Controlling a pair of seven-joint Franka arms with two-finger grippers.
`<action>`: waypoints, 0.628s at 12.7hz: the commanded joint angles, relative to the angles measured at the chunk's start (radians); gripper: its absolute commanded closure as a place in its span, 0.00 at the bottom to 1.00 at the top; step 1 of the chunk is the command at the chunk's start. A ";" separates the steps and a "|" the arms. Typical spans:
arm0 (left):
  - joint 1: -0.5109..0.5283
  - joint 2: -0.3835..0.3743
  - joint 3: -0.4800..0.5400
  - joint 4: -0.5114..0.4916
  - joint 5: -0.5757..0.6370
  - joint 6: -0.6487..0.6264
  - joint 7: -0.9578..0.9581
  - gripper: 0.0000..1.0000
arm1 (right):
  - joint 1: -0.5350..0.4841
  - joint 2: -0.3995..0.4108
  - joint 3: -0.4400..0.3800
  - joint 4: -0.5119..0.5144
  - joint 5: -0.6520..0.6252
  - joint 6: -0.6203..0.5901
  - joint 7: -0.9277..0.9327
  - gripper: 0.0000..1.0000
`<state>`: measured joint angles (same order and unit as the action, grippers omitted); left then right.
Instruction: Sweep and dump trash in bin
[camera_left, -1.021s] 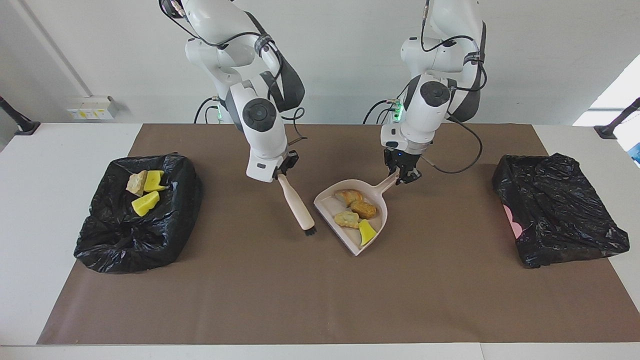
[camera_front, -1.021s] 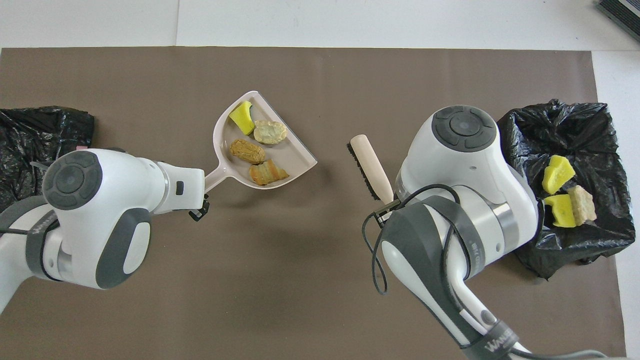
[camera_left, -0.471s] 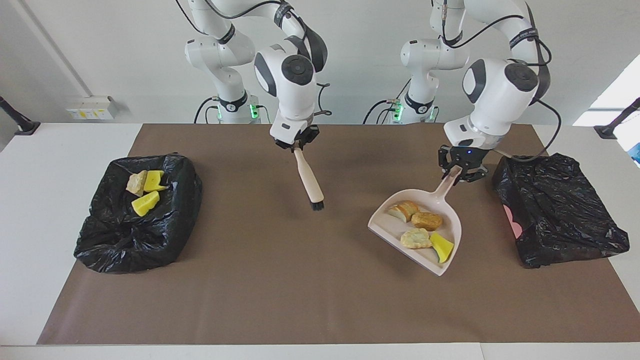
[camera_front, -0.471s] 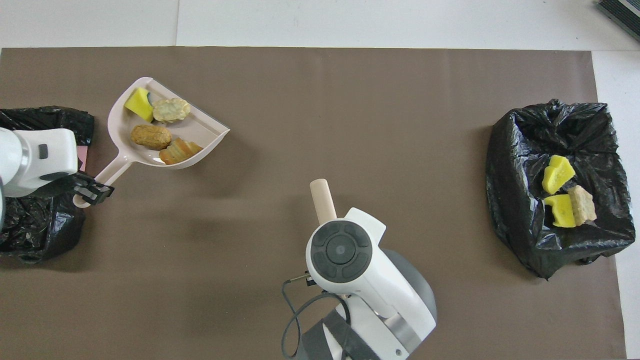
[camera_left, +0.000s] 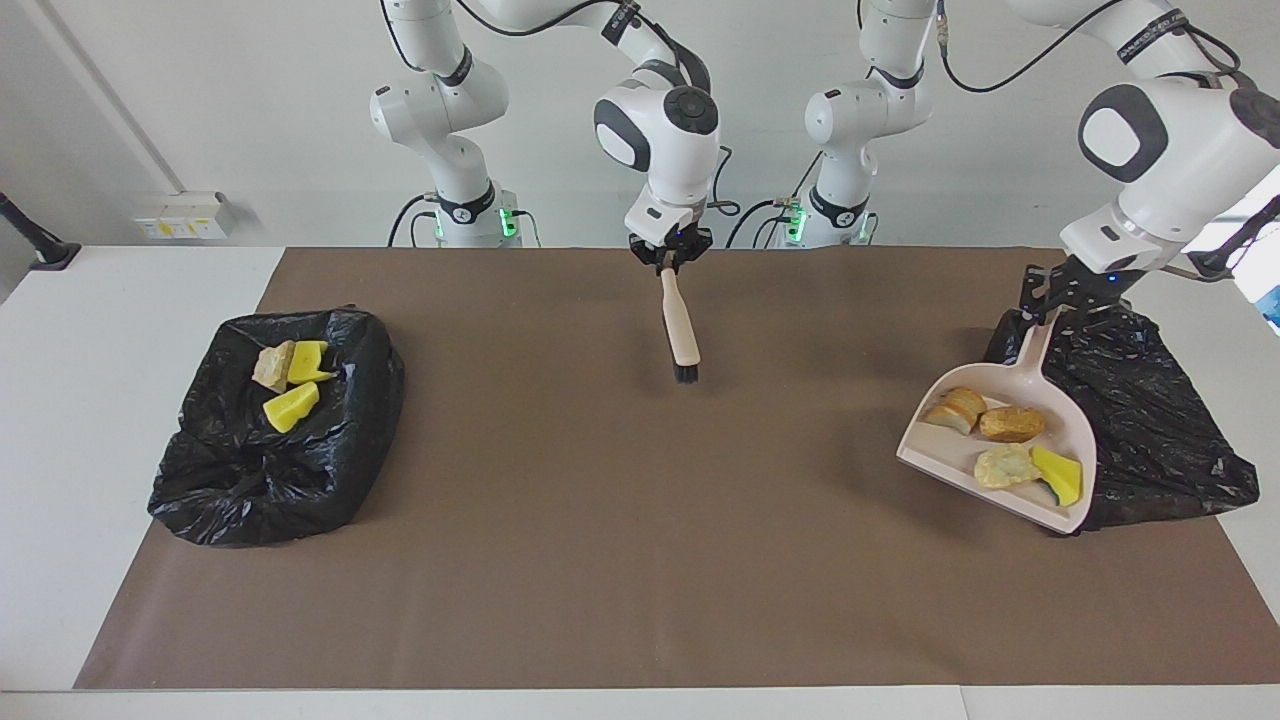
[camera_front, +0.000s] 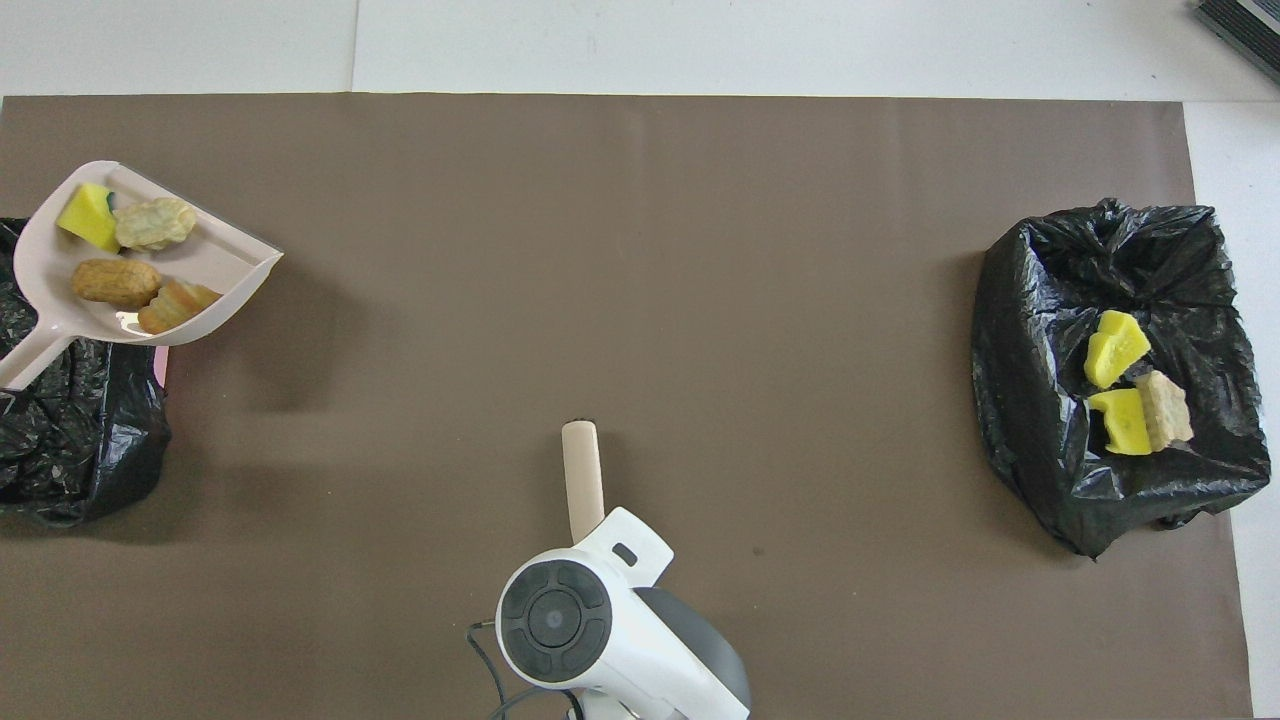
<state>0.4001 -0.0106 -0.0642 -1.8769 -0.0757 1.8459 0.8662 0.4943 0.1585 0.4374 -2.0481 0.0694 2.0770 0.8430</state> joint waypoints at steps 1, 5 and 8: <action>0.097 0.053 -0.016 0.122 0.064 -0.060 0.086 1.00 | 0.027 0.042 -0.002 -0.033 0.023 0.087 0.062 1.00; 0.207 0.110 -0.016 0.234 0.181 -0.090 0.242 1.00 | 0.036 0.044 -0.005 -0.002 0.020 0.026 0.061 0.00; 0.201 0.135 -0.017 0.260 0.374 -0.059 0.301 1.00 | 0.011 0.041 -0.011 0.112 0.003 -0.131 0.048 0.00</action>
<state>0.6011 0.0957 -0.0654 -1.6666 0.2038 1.7884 1.1335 0.5269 0.2099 0.4274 -2.0027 0.0691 2.0349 0.8945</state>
